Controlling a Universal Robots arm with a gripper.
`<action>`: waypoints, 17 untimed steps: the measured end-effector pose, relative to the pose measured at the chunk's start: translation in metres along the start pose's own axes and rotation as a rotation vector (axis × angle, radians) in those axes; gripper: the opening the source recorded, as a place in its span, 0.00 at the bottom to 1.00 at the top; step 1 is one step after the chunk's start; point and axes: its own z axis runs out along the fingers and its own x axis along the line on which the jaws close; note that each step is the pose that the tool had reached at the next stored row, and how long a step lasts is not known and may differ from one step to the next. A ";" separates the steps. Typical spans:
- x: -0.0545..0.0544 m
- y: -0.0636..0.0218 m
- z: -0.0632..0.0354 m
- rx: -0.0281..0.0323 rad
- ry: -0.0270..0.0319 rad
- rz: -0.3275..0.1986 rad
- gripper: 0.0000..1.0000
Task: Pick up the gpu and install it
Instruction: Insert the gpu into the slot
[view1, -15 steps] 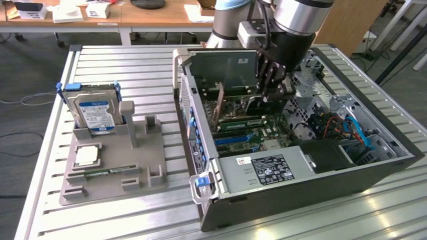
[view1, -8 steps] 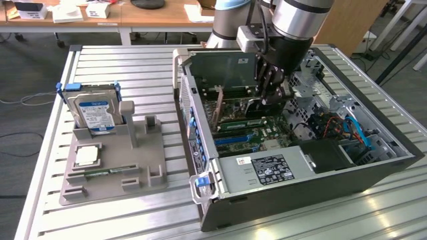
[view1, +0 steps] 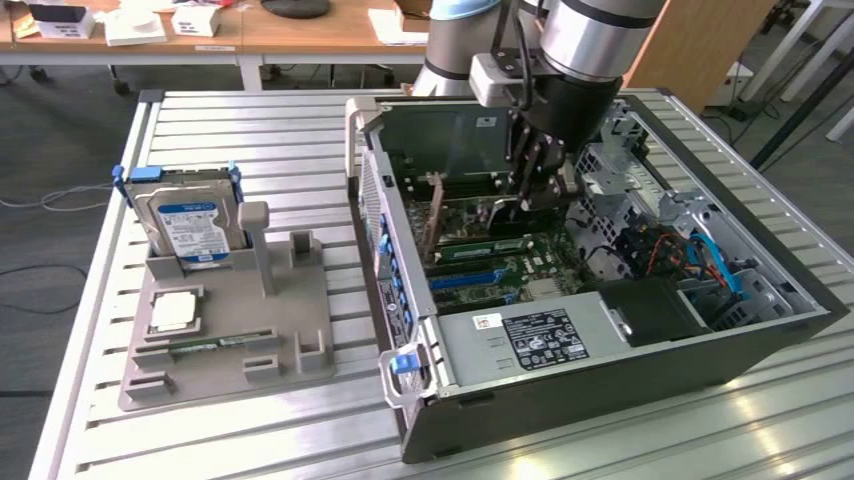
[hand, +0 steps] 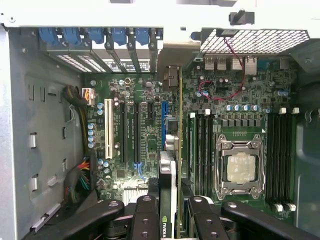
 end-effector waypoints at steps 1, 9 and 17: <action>0.000 0.0001 0.0009 -0.0001 0.0003 0.000 0.27; 0.000 0.0002 0.0104 -0.0002 0.0006 0.000 0.27; 0.001 0.0003 0.0179 -0.0002 0.0006 0.000 0.27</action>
